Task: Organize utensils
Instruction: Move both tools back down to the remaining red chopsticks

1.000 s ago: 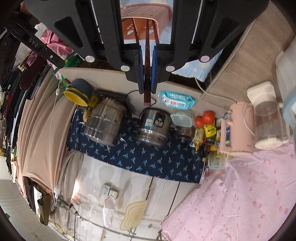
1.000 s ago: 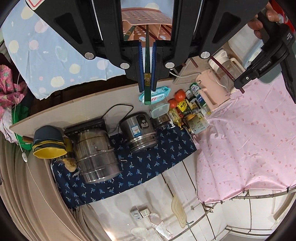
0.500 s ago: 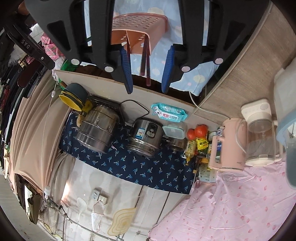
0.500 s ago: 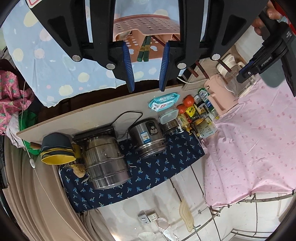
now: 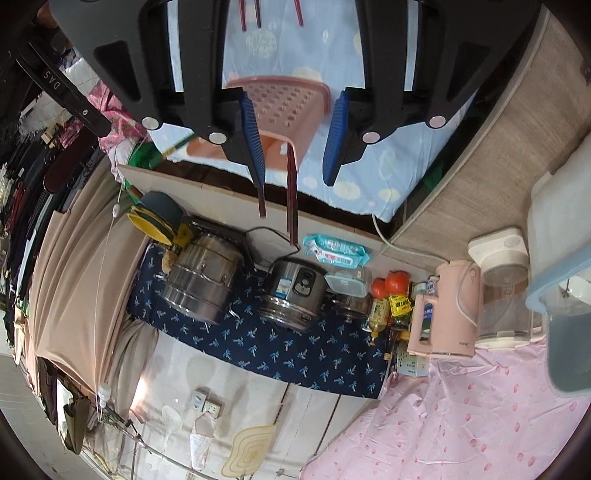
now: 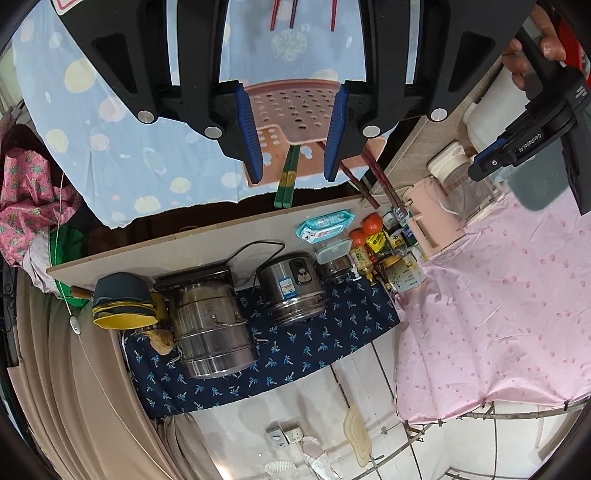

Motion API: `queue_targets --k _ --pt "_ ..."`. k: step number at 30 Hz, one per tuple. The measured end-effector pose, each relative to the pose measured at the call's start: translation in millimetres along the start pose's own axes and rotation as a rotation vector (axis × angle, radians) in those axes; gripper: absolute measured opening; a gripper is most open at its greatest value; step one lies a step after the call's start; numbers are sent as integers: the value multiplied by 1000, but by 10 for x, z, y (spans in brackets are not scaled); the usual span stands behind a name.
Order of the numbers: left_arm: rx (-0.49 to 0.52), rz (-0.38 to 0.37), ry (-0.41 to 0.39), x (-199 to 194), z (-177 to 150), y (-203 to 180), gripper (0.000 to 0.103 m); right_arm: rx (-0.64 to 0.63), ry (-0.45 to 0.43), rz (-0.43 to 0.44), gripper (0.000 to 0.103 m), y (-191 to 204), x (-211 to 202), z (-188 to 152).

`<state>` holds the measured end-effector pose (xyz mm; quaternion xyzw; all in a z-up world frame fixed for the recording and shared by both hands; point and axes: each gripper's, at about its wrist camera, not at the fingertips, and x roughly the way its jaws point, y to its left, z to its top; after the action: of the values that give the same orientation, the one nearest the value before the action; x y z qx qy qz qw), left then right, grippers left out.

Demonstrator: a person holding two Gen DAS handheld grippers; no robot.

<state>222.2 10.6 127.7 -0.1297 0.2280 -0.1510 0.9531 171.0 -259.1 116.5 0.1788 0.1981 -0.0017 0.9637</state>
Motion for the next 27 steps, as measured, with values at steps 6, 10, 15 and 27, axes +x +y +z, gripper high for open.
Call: queue_targets --k 6,10,15,27 --pt "19 12 57 -119 -363 9 31 -4 60 -28 34 -27 -125 -372" --pt "36 17 119 -154 -676 4 31 -30 115 -71 34 -45 -179 -697" --pt "60 34 214 -170 -1147 33 31 -20 215 -85 34 -123 -244 -1132" --pt "72 58 390 -265 -2003 89 31 -31 432 -73 34 -99 -386 -2075"
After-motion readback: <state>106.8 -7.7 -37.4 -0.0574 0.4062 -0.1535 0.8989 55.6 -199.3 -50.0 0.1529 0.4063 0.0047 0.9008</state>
